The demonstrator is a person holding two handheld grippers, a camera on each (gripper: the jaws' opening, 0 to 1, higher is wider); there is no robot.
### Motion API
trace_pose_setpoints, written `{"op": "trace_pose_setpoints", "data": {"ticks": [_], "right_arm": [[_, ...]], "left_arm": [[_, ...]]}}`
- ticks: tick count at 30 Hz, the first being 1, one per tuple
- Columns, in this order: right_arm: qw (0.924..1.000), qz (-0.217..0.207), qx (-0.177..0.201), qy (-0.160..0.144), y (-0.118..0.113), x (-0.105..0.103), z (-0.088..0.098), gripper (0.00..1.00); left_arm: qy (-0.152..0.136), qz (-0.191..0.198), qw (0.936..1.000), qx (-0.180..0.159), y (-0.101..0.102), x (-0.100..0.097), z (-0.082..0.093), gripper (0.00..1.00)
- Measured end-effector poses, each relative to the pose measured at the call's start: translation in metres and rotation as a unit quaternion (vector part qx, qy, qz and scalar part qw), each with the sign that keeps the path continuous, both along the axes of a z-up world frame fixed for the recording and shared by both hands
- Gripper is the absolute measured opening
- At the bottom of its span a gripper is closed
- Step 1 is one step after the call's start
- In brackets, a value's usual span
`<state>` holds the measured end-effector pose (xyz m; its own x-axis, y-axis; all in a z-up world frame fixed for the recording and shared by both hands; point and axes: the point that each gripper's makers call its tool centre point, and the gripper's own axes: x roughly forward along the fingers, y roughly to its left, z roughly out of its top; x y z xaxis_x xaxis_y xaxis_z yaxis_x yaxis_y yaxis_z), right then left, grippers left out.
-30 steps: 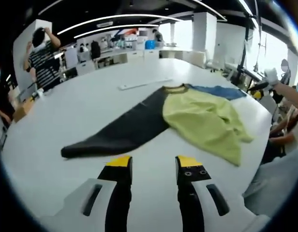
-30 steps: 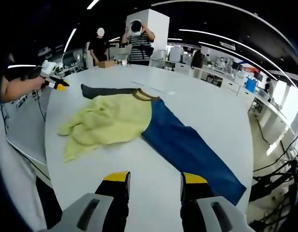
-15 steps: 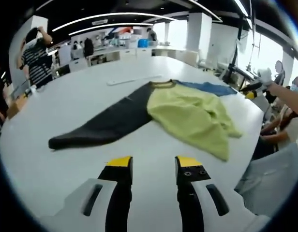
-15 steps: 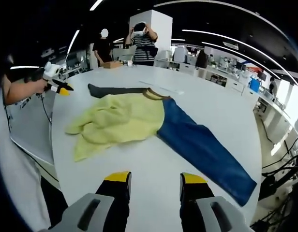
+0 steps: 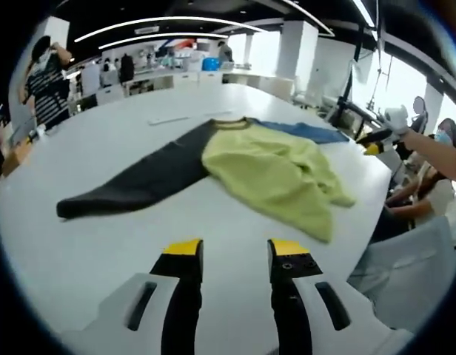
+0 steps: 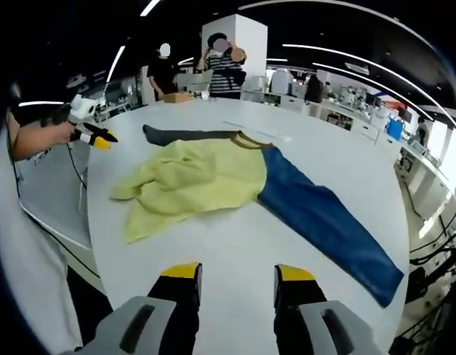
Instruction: Fold the garment on the visible template until the final outline fits inside the template.
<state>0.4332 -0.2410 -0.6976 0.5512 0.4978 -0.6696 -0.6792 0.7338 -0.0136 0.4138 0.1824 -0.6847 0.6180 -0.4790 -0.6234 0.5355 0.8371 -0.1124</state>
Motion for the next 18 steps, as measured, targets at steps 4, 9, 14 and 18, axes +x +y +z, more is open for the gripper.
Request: {"op": "trace_pose_setpoints", "data": {"ticks": [4,9,14,18], "right_arm": [[1.0,0.003,0.002,0.001,0.003,-0.003,-0.001,0.35],[0.9999,0.011,0.004,0.005,0.012,-0.012,-0.005,0.35],[0.9998,0.017,0.007,0.01,0.022,-0.018,-0.01,0.35],[0.9995,0.025,0.01,0.015,0.032,-0.024,-0.015,0.35]], "left_arm": [[0.0,-0.009,0.9999,0.006,-0.003,-0.002,-0.002,0.32],[0.008,-0.018,0.9998,-0.009,-0.014,-0.01,-0.007,0.32],[0.018,-0.017,0.9987,-0.045,-0.028,-0.016,-0.006,0.32],[0.024,-0.031,0.9984,-0.042,-0.037,-0.023,-0.012,0.32]]}}
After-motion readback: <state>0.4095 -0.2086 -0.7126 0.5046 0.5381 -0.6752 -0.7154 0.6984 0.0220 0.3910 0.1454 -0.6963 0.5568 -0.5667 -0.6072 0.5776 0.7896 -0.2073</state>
